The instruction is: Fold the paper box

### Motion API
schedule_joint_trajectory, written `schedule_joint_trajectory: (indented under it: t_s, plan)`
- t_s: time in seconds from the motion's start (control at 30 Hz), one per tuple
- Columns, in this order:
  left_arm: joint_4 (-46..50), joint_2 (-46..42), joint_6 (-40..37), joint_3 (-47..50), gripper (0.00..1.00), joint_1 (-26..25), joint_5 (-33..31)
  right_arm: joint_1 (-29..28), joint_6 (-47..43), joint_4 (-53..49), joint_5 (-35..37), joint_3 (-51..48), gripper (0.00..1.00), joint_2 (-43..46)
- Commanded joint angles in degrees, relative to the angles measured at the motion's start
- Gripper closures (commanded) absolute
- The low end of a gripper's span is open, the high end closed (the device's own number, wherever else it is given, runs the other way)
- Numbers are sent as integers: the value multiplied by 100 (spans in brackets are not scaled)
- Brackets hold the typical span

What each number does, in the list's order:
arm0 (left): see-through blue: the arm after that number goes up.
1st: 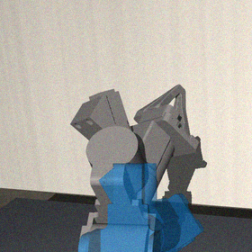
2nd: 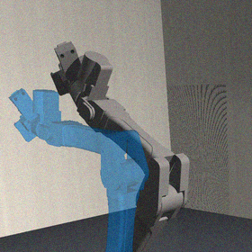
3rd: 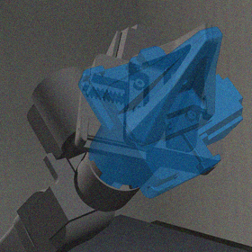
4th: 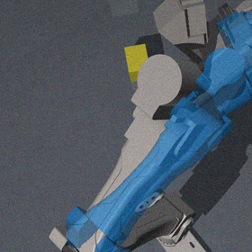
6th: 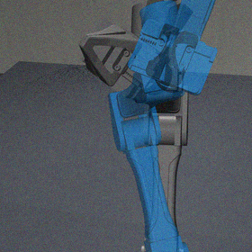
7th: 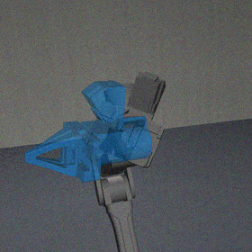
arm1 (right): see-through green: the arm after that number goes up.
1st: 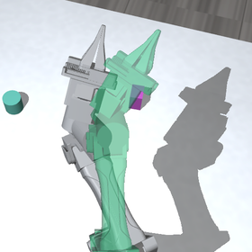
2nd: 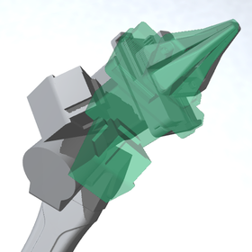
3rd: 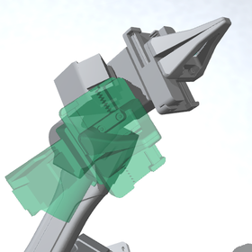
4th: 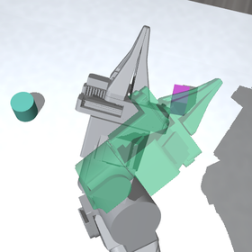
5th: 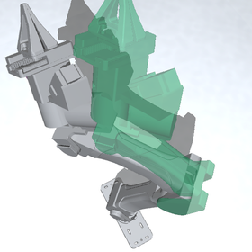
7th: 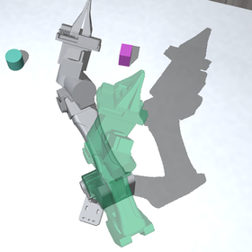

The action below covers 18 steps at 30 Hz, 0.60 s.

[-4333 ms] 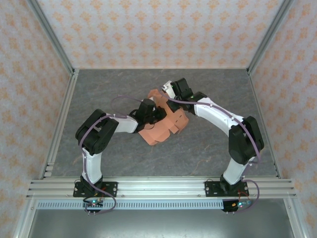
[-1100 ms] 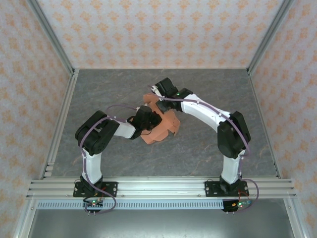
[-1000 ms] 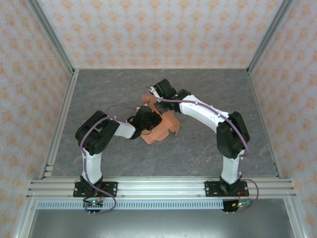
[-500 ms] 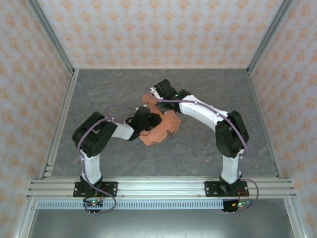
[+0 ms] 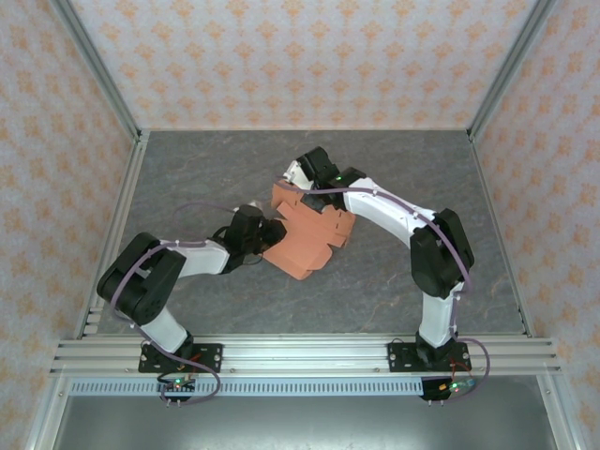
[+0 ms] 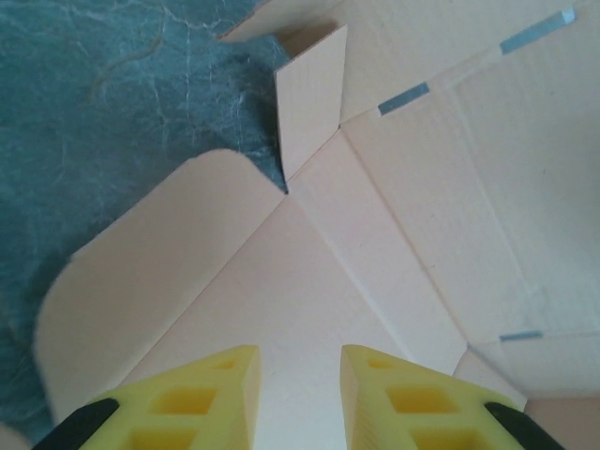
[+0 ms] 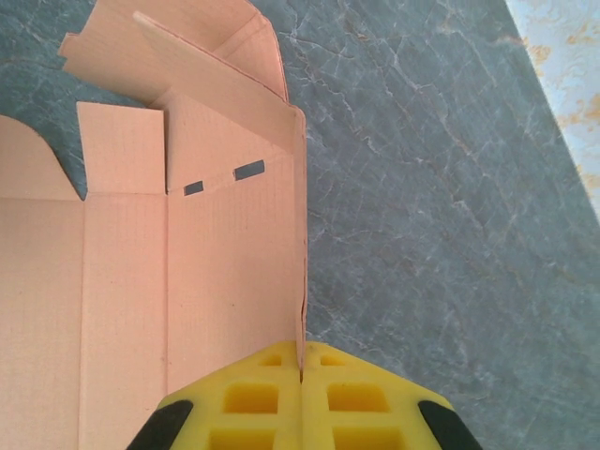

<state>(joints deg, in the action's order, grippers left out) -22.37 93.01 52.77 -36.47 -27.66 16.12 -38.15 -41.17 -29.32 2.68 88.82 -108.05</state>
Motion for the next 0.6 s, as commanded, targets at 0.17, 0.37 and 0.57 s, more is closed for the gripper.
schedule_joint_trajectory:
  t_s: [0.17, 0.37, 0.57]
  plan:
    - [324, -189, -303, 190, 72, -171, 143, -73, -1168, 991, 716, -496, 100, 296]
    - [95, -44, -276, 338, 73, -202, 129, -174, -1743, 2012, 812, -1157, 100, 437]
    - [-44, 74, -276, 410, 74, -201, 104, -247, -2269, 2926, 721, -1866, 100, 654]
